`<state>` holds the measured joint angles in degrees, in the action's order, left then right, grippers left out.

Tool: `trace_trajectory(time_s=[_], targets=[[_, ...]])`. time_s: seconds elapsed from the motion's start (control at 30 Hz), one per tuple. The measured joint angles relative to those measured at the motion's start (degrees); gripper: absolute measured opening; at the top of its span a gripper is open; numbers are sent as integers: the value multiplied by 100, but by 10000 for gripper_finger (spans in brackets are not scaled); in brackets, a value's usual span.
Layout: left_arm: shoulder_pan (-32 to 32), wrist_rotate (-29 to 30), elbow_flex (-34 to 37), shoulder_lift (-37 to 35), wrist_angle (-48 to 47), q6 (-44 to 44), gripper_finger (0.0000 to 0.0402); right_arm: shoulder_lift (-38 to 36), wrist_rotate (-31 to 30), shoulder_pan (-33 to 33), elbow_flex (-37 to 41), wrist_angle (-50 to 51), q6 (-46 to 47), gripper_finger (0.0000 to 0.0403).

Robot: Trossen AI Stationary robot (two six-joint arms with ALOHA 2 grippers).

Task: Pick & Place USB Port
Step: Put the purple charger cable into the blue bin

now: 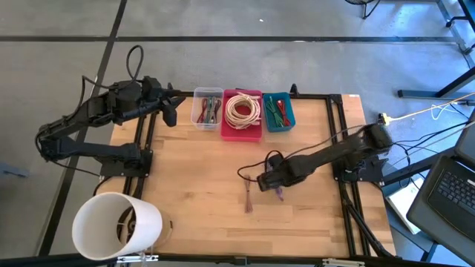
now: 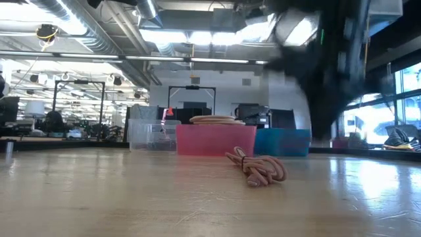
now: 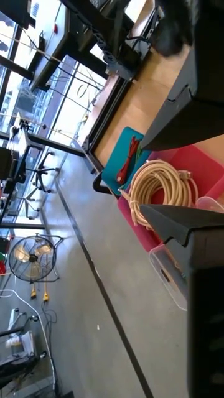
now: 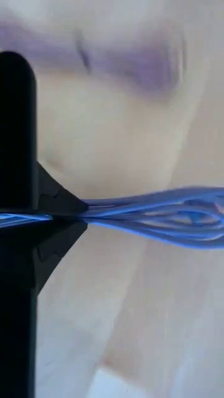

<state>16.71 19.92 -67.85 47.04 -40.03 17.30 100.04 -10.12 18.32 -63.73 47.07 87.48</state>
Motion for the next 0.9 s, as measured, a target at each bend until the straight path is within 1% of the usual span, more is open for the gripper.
trace_trajectory(time_s=[0.1, 0.2, 0.27, 0.37, 0.4, 0.47, 0.5, 0.57, 0.7, 0.8, 0.9], targets=[[0, 3, 0, 10, 2, 7, 143, -472, -440, 117, -515, 1020, -23, 3], [0, 1, 0, 22, 2, 7, 143, -786, -1196, 66, -1079, 1955, -94, 2], [0, 4, 0, 44, 4, 4, 143, -1007, -1664, -115, -1452, 2599, -241, 1], [0, 9, 0, 107, 64, 4, 143, -1197, -2158, -658, -1857, 3259, -849, 1], [0, -6, 0, 122, 124, 2, 143, -1278, -2242, -908, -1966, 3396, -1107, 1], [0, -44, 0, 177, 205, 2, 143, -1433, -2282, -1473, -2128, 3366, -1784, 1], [0, -100, 0, 197, 279, 2, 143, -1471, -2215, -1769, -2174, 3267, -2150, 1], [0, -216, 0, 247, 299, 2, 143, -1514, -1883, -2372, -2236, 2889, -2935, 0], [0, -374, 0, 318, 285, 7, 143, -1522, -803, -3512, -2244, 1967, -4392, 0], [0, -410, 0, 352, 291, 6, 143, -1407, -80, -4288, -2244, 1501, -4924, 0], [-1, -418, 0, 355, 293, 11, 143, -1252, 351, -4880, -2244, 1174, -5212, 0]])
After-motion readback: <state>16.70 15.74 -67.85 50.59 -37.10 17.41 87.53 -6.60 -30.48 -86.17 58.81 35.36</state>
